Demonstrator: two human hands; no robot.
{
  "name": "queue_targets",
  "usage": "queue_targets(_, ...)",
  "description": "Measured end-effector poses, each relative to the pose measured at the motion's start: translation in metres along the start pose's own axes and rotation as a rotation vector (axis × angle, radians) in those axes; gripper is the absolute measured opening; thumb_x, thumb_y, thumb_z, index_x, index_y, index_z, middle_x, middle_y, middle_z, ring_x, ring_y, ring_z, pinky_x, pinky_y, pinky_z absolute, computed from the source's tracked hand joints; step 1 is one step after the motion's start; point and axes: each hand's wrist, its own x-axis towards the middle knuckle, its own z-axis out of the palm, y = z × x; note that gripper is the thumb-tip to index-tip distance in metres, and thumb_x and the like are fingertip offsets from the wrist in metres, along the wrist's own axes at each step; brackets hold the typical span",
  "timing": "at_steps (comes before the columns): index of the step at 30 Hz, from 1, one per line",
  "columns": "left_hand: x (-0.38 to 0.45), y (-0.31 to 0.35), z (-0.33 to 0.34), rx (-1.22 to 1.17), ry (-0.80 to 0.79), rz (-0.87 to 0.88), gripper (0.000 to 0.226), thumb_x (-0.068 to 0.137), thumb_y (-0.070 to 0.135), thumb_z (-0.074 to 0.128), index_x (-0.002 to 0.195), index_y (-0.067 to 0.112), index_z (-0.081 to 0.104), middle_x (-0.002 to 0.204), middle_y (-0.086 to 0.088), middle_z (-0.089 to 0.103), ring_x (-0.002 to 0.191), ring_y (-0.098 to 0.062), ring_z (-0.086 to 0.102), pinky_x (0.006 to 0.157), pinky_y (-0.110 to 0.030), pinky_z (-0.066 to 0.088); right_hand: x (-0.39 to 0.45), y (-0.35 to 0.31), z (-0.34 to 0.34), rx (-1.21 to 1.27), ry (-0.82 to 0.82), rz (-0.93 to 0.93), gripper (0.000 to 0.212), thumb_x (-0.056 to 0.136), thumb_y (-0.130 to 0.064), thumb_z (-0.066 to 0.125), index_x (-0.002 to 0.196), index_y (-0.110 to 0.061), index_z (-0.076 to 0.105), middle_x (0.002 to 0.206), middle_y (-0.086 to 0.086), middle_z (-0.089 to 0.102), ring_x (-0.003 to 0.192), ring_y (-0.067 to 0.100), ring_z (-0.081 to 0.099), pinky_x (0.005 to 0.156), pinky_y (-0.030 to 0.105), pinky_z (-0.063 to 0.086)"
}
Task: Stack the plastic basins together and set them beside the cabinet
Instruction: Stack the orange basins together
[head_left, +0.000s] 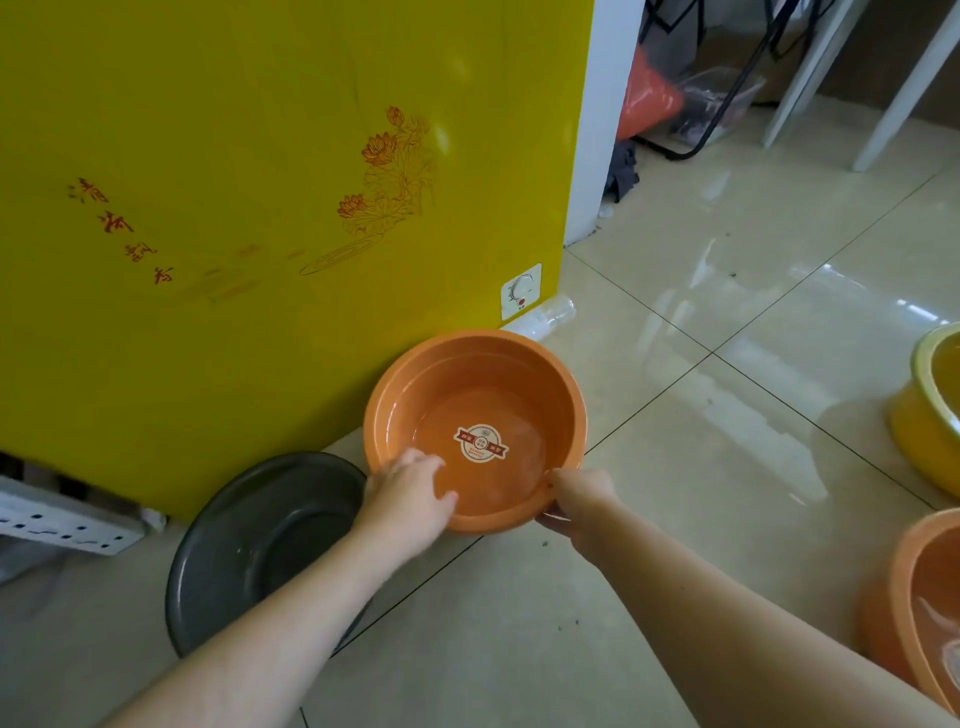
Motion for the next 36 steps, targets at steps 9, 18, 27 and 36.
queue_targets(9,-0.063,0.060,0.067,0.512,-0.221,0.657,0.025,0.089,0.010,0.059,0.114,0.012,0.063,0.114,-0.011,0.065,0.108,-0.033,0.061,0.089,-0.044,0.047,-0.013,0.012,-0.130,-0.353,0.095,-0.023,0.014,0.099,-0.010,0.051,0.101,-0.008,0.065,0.090,0.011,0.075,0.075,0.024,0.076,0.051,0.032,0.060)
queue_targets(18,-0.110,0.145,0.146,0.632,-0.207,1.010,0.025,0.070,0.011,0.080,0.092,0.015,0.069,0.089,-0.005,0.069,0.078,-0.025,0.068,0.060,-0.037,0.053,-0.040,0.048,-0.268,-0.704,0.195,-0.019,0.029,0.101,-0.028,0.048,0.102,-0.006,0.067,0.092,0.013,0.075,0.080,0.026,0.076,0.073,0.038,0.065)
queue_targets(27,-0.116,0.144,0.171,0.626,-0.148,1.027,0.045,0.023,0.009,0.088,0.057,0.022,0.062,0.054,0.003,0.057,0.042,-0.018,0.057,0.033,-0.025,0.038,-0.049,0.103,-0.321,-1.329,0.322,-0.075,0.043,0.080,-0.039,0.065,0.111,-0.012,0.054,0.101,0.004,0.066,0.095,0.027,0.068,0.068,0.034,0.049)
queue_targets(36,-0.122,0.152,0.155,0.591,-0.067,1.090,0.029,0.061,0.034,0.087,0.080,0.020,0.069,0.076,-0.001,0.067,0.067,-0.021,0.066,0.057,-0.034,0.051,-0.086,0.076,-0.330,-1.373,0.418,-0.363,0.029,0.089,-0.020,0.060,0.114,-0.007,0.055,0.100,0.009,0.065,0.081,0.029,0.065,0.069,0.035,0.052)
